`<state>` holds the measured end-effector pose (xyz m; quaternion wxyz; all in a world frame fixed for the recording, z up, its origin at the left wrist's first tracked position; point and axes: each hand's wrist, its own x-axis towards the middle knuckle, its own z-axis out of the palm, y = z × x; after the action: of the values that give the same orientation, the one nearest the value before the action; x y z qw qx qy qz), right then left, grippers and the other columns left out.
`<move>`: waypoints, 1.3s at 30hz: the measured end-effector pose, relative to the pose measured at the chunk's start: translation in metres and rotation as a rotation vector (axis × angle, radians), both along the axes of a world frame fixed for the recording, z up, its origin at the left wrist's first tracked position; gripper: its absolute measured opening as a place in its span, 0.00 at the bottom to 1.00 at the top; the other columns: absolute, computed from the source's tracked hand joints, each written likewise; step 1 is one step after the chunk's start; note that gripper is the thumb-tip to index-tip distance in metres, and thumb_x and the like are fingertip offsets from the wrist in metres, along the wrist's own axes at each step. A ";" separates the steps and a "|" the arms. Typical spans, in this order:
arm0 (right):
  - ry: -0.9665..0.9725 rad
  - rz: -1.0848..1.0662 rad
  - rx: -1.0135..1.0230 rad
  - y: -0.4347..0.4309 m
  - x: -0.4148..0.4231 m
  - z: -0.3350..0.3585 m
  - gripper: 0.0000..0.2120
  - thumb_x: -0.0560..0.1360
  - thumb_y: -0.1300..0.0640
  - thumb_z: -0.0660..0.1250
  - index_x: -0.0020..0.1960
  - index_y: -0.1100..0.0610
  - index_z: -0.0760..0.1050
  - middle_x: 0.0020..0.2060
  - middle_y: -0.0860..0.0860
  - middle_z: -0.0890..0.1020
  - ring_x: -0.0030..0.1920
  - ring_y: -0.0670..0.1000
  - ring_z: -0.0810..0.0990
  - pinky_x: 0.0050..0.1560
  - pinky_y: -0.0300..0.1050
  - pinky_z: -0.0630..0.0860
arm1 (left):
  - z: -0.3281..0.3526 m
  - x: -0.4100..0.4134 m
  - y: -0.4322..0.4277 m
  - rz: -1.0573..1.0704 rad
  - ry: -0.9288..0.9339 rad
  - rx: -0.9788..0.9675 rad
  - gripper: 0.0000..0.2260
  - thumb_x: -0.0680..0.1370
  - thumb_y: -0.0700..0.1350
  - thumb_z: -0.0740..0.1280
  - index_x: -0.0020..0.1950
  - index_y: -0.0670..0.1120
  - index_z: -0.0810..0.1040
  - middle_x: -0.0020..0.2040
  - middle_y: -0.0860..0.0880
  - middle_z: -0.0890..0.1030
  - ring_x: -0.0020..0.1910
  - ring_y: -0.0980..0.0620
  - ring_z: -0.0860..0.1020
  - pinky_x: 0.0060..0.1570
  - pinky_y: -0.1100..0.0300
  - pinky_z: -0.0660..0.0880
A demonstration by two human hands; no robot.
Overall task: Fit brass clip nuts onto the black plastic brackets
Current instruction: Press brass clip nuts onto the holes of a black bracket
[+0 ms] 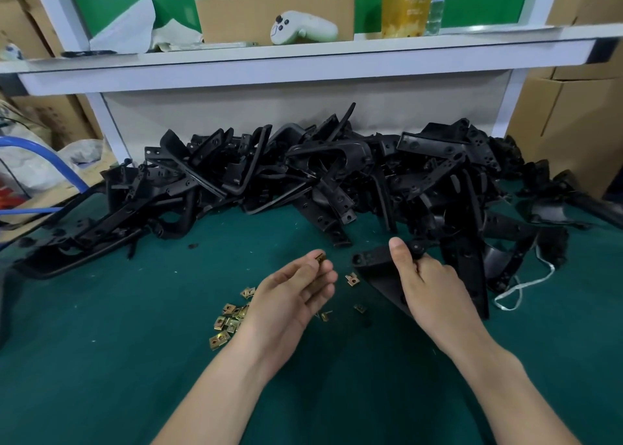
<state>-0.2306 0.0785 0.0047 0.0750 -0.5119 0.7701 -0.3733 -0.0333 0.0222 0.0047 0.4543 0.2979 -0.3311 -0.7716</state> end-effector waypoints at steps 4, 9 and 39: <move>-0.021 0.007 -0.001 0.001 -0.001 0.000 0.38 0.76 0.27 0.43 0.34 0.58 0.70 0.26 0.51 0.75 0.30 0.53 0.76 0.34 0.50 0.72 | 0.000 0.000 0.001 0.026 -0.018 -0.034 0.11 0.79 0.34 0.66 0.60 0.39 0.82 0.50 0.42 0.85 0.43 0.52 0.84 0.46 0.60 0.82; -0.021 -0.005 -0.011 0.001 -0.001 0.000 0.37 0.76 0.27 0.44 0.35 0.58 0.71 0.28 0.52 0.76 0.31 0.53 0.76 0.33 0.50 0.70 | 0.001 -0.001 0.003 0.032 -0.062 -0.102 0.12 0.79 0.32 0.65 0.61 0.39 0.80 0.49 0.44 0.85 0.42 0.53 0.82 0.45 0.61 0.81; -0.071 0.011 -0.060 0.002 -0.003 -0.002 0.33 0.75 0.27 0.44 0.40 0.55 0.69 0.28 0.51 0.77 0.30 0.51 0.77 0.33 0.49 0.72 | 0.007 0.001 0.006 -0.092 0.251 0.186 0.11 0.79 0.37 0.64 0.53 0.39 0.86 0.49 0.45 0.84 0.41 0.52 0.82 0.42 0.59 0.81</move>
<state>-0.2335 0.0802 0.0032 0.0891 -0.5047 0.7523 -0.4139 -0.0328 0.0285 0.0116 0.4266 0.2242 -0.2124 -0.8501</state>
